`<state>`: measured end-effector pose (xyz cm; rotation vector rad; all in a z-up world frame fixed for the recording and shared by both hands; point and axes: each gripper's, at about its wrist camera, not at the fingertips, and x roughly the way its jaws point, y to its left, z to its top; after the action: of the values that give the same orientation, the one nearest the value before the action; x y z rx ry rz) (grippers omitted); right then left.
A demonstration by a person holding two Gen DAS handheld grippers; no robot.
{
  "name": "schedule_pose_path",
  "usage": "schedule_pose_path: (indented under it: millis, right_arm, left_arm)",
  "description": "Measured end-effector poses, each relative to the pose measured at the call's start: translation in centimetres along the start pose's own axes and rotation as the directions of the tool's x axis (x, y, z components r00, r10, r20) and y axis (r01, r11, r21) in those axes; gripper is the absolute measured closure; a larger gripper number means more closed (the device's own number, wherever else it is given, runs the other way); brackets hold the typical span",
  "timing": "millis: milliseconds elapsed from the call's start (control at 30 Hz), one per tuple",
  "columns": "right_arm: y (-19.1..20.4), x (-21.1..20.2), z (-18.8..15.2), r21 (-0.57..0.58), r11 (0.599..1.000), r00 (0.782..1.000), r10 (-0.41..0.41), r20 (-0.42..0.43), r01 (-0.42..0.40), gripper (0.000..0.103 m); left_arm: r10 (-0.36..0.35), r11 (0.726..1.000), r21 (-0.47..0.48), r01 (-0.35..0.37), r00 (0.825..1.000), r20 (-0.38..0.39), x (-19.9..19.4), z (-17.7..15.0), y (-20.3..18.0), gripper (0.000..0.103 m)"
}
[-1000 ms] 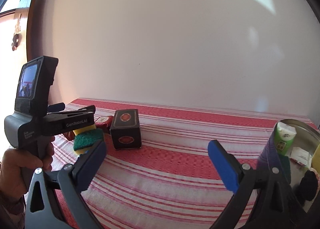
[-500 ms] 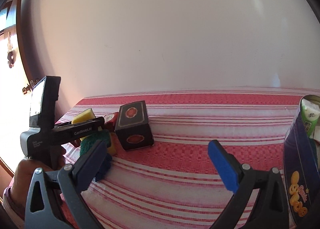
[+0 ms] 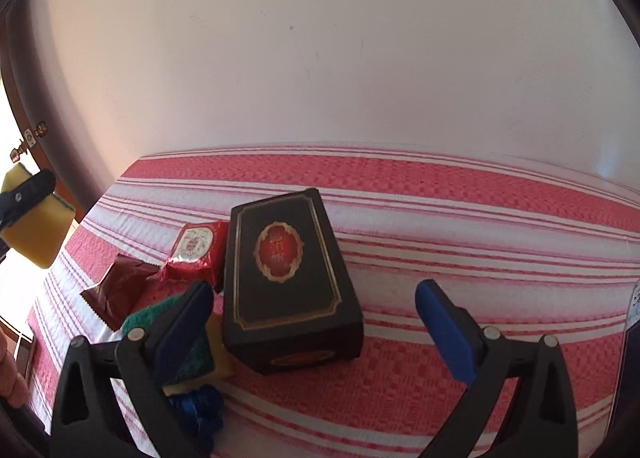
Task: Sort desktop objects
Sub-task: 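Grasp a yellow-green sponge with the left gripper while the right gripper grasps the black box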
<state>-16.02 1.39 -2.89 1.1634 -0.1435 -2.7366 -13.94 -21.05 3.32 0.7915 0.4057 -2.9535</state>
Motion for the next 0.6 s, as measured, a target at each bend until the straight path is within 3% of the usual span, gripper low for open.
schedule_pose_path:
  millis: [33,133,333,467,600]
  right_arm:
    - [0.0,0.7,0.3,0.000,1.000,1.000,-0.006,-0.024,0.006,0.004]
    - [-0.1,2.1,0.5,0.012,1.000,0.996,-0.018,-0.084,0.019,0.044]
    - [-1.6,-2.3,-0.2,0.041,0.998,0.997,0.039,0.060,-0.041,0.045]
    - [-3.3,-7.7,-2.3,0.030,0.999,0.975,0.029,0.221,-0.036,0.045]
    - [-5.3,-12.5,-4.8,0.009,1.000,0.948,-0.019,0.319,0.017,0.044]
  left_arm:
    - [0.001,1.000,-0.005,-0.001,1.000,-0.011,0.3,-0.1,0.0,0.046]
    - [0.006,1.000,-0.009,-0.007,0.999,-0.032,0.8,-0.3,0.0,0.046]
    - [0.026,1.000,-0.005,-0.026,1.000,0.011,-0.1,-0.5,-0.2,0.046]
    - [0.013,1.000,0.011,-0.014,0.998,0.056,-0.8,-1.1,-1.1,0.046]
    - [-0.008,0.998,0.064,0.001,0.994,0.113,-1.8,-2.3,-3.5,0.045]
